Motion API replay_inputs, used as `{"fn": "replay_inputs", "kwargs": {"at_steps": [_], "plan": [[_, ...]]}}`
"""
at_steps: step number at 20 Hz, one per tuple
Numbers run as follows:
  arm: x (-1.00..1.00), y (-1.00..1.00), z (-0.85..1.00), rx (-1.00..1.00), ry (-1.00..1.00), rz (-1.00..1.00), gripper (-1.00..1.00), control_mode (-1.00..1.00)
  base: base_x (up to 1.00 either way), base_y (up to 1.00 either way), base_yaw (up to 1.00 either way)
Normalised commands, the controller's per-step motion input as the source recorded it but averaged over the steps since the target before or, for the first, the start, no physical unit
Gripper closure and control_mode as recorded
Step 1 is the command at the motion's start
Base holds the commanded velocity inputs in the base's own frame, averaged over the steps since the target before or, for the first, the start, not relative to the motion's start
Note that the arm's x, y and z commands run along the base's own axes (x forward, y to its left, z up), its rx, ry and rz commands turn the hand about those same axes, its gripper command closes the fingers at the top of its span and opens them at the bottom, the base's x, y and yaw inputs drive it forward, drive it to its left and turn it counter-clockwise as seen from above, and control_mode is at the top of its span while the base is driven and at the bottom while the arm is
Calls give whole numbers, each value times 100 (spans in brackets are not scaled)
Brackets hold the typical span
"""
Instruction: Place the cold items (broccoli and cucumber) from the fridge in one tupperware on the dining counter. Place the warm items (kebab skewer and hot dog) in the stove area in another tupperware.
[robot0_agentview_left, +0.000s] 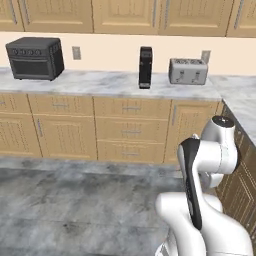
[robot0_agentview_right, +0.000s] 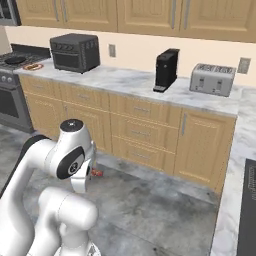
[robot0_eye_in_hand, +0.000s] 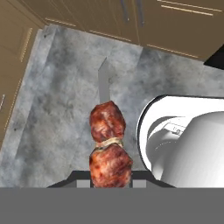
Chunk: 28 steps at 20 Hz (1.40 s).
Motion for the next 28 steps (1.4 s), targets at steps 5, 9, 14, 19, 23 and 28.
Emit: {"fn": "replay_inputs", "kwargs": {"at_steps": [5, 9, 14, 19, 23, 28], "plan": [[0, 0, 0, 0, 0, 0, 100, 100, -100, -24, 19], [0, 0, 0, 0, 0, 0, 100, 100, -100, -36, 16], [0, 0, 0, 0, 0, 0, 100, 100, -100, -9, 5], [0, 0, 0, 0, 0, 0, 100, 100, -100, 15, -4], [0, 0, 0, 0, 0, 0, 100, 100, -100, 64, -12], [0, 0, 0, 0, 0, 0, 100, 100, -100, 92, -20]]}}
